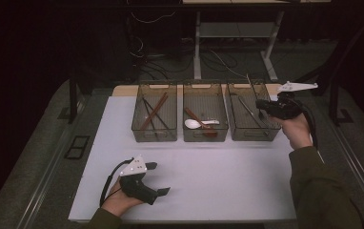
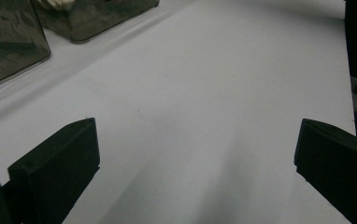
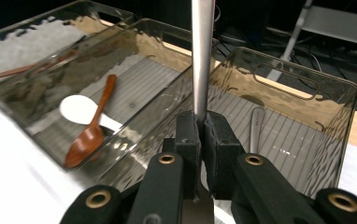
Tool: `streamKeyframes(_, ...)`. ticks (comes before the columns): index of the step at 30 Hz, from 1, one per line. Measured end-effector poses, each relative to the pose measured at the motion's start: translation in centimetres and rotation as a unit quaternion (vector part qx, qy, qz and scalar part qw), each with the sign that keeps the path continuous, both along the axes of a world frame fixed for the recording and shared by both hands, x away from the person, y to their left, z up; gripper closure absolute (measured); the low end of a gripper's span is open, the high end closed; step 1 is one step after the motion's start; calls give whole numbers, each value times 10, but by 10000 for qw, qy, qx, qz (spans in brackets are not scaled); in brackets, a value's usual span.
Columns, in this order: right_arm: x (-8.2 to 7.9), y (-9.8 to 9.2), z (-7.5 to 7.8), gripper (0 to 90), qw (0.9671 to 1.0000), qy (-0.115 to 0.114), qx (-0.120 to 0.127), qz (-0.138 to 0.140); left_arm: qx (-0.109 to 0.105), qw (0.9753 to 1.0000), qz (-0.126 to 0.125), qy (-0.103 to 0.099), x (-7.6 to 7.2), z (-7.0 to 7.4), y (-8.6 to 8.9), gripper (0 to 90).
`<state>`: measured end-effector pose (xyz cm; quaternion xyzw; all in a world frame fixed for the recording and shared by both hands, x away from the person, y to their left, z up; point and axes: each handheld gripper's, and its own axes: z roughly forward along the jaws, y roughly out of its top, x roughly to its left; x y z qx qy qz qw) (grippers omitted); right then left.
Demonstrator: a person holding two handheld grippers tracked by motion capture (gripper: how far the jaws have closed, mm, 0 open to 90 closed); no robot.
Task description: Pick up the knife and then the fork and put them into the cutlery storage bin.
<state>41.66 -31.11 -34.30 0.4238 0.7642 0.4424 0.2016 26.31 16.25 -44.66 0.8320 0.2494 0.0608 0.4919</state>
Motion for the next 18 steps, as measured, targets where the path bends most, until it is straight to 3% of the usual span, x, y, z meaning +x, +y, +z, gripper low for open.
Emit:
streamKeyframes(12,40,2,-18,840,9990,337,-78,-284,-17,10000,-20,-1,0,0,0,0)
streamKeyframes(18,47,6,-34,840,9961,634,-556,-242,-27,10000,-22,3,0,0,0,0)
